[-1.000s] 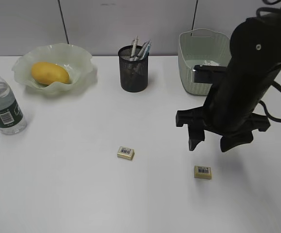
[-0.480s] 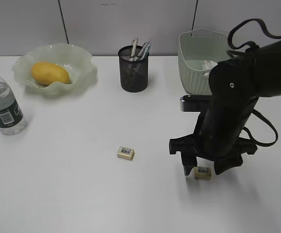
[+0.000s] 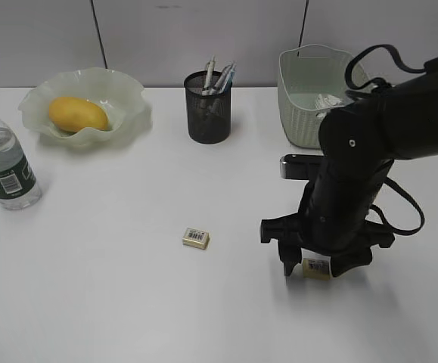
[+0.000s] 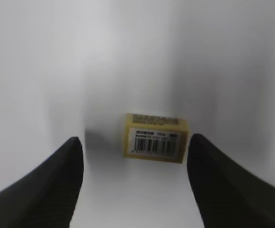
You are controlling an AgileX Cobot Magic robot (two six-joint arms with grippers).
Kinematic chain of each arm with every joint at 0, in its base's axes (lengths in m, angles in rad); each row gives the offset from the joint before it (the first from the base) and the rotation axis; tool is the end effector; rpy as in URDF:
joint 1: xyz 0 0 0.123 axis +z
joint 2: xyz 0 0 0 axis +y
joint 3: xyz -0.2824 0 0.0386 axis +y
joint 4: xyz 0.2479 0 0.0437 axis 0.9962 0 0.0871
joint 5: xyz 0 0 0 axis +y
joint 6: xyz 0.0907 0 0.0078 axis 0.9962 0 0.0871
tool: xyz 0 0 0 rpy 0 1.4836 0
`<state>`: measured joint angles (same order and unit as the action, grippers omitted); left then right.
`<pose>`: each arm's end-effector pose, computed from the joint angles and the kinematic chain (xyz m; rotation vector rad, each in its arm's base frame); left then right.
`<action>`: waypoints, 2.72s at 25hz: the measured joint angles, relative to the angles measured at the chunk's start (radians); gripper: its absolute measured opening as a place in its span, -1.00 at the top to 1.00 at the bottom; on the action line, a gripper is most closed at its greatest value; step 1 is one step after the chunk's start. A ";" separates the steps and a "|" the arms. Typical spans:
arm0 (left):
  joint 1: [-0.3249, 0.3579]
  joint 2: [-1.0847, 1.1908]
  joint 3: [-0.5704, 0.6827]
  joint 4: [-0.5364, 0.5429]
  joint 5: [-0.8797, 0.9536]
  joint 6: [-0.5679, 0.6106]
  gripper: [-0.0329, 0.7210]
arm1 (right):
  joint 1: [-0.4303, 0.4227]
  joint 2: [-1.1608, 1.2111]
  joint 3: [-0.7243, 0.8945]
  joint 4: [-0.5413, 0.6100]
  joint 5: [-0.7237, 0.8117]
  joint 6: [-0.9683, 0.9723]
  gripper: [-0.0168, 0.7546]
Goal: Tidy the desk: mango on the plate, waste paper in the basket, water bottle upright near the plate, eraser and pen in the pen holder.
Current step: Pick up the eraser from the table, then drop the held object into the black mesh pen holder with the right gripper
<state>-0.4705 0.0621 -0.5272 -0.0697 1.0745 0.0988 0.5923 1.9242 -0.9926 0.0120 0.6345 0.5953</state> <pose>-0.0014 -0.0055 0.2839 0.5936 2.0204 -0.3083 0.2694 0.1821 0.1110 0.0189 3.0683 0.0886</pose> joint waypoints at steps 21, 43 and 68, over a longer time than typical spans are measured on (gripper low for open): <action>0.000 0.000 0.000 0.000 0.000 0.000 -0.19 | 0.000 0.019 0.000 -0.028 -0.013 -0.010 0.14; 0.000 0.000 0.000 0.000 0.000 0.000 -0.19 | 0.001 0.141 -0.898 -0.026 0.211 -0.264 0.14; 0.000 0.000 0.000 0.000 0.000 0.000 -0.19 | 0.001 0.539 -1.239 -0.274 -0.027 -0.159 0.15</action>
<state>-0.4705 0.0621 -0.5272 -0.0697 1.0745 0.0988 0.5936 2.4633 -2.2314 -0.2619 0.6071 0.4359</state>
